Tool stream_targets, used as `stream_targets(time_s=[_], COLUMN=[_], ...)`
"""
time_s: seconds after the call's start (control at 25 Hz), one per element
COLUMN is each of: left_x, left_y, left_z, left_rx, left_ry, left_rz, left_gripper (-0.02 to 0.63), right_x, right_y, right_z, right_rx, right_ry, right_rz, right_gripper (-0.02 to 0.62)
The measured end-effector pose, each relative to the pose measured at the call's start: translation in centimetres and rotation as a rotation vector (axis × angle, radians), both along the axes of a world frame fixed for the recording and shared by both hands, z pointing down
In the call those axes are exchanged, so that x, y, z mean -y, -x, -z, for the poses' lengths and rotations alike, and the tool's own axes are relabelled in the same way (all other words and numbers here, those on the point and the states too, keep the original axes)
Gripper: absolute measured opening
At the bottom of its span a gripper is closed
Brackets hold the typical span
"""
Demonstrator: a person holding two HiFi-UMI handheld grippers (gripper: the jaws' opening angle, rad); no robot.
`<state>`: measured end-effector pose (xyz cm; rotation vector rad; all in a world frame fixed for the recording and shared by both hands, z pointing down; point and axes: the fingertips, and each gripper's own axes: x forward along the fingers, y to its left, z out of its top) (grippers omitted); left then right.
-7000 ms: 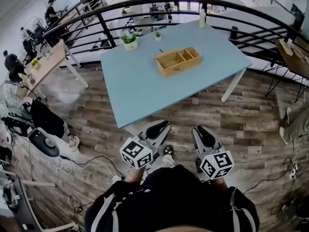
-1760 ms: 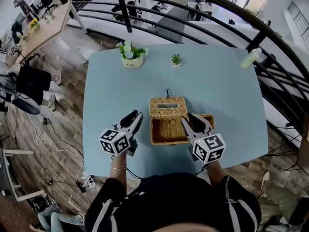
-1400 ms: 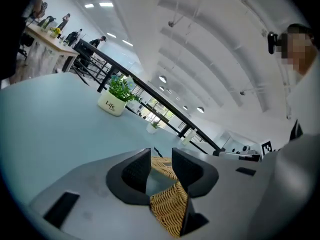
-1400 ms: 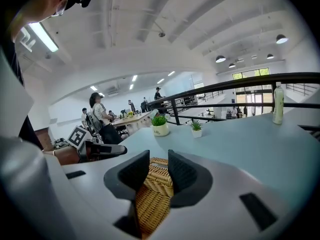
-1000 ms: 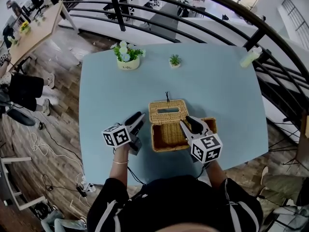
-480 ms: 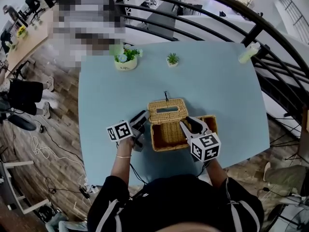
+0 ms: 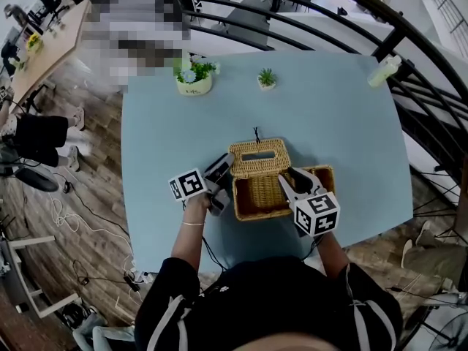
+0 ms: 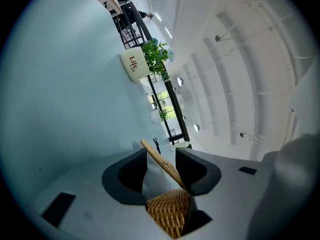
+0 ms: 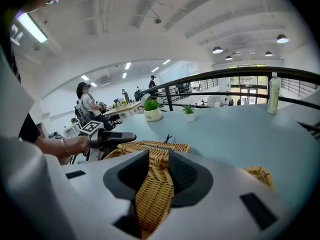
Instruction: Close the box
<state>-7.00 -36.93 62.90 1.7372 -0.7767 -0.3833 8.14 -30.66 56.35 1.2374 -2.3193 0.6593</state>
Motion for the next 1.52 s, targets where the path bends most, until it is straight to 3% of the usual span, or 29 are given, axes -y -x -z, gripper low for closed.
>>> stream_targets(time_s=[0.24,0.56,0.68,0.84,1.12,1.32,1.52], left_x=[0.8,1.3,1.4,1.5,1.2,0.7,-0.3], left_y=[-0.3,0.3,0.0,0.7,0.8,0.9,0.6], left_z=[-0.2,1.0,2.7,3.6,5.5,7.1,8.7], left_rx=[-0.077,-0.031,-0.102,-0.036,-0.060,0.008,0.029], left_ry=[0.021,-0.029,-0.056,-0.126,-0.205,-0.352,-0.454], left_rz=[0.028,0.060,0.078,0.091,0.086,0.045,0.023], left_gripper=[0.149,0.105,0.084,0.067,0.052,0.049,0.048], right_x=[-0.1,0.1,0.1,0.2,1.4,2.4,3.5], right_y=[0.1,-0.3,-0.3,-0.4,-0.9,-1.1,-1.8], right_z=[-0.4,-0.3,0.0,0.4,1.9,3.1,3.7], right_rx=[0.005,0.008,0.017,0.041,0.051,0.089,0.114], right_ry=[0.012,0.008,0.002,-0.002,-0.050,-0.081,-0.107], right_rz=[-0.007,-0.021,-0.026,-0.035,-0.046,-0.061,-0.082], right_gripper=[0.120,0.120,0.120,0.120,0.118,0.117,0.118])
